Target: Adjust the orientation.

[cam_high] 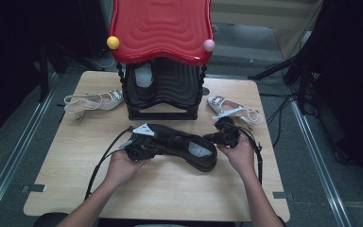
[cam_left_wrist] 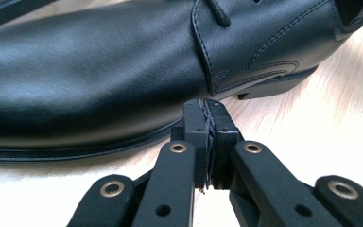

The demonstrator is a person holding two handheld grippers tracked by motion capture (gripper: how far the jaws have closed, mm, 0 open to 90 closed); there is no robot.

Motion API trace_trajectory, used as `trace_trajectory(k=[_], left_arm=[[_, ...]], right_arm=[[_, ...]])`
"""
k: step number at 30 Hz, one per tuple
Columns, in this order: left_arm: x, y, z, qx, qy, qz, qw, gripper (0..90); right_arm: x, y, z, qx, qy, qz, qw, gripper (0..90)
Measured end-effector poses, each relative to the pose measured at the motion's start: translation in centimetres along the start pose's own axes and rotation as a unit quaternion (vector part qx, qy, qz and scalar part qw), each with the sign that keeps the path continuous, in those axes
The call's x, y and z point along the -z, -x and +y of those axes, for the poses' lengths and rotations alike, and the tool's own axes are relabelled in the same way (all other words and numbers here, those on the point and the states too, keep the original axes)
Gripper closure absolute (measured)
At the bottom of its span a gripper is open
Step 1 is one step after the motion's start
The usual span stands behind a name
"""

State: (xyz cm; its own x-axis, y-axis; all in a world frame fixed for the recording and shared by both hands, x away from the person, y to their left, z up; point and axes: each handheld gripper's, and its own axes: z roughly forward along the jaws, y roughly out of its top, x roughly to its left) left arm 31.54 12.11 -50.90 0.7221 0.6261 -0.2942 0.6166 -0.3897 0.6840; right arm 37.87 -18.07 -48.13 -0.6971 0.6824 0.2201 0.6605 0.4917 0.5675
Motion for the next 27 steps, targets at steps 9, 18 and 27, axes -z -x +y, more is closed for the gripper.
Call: trace_trajectory(k=[9, 18, 27], left_arm=[[-0.5, -0.2, -0.3, -0.006, -0.011, -0.003, 0.9999, 89.3], [-1.0, -0.4, -0.4, 0.002, -0.016, -0.016, 0.9997, 89.2], [-1.0, -0.6, -0.4, 0.007, -0.016, -0.026, 0.9995, 89.2]], right_arm=[[0.4, -1.2, -1.0, 0.003, -0.003, 0.002, 1.0000, 90.0], [0.6, -2.8, -2.2, -0.009, 0.000, 0.009, 0.9999, 90.0], [0.9, -4.4, -3.6, -0.033, -0.003, 0.028, 0.9991, 90.0]])
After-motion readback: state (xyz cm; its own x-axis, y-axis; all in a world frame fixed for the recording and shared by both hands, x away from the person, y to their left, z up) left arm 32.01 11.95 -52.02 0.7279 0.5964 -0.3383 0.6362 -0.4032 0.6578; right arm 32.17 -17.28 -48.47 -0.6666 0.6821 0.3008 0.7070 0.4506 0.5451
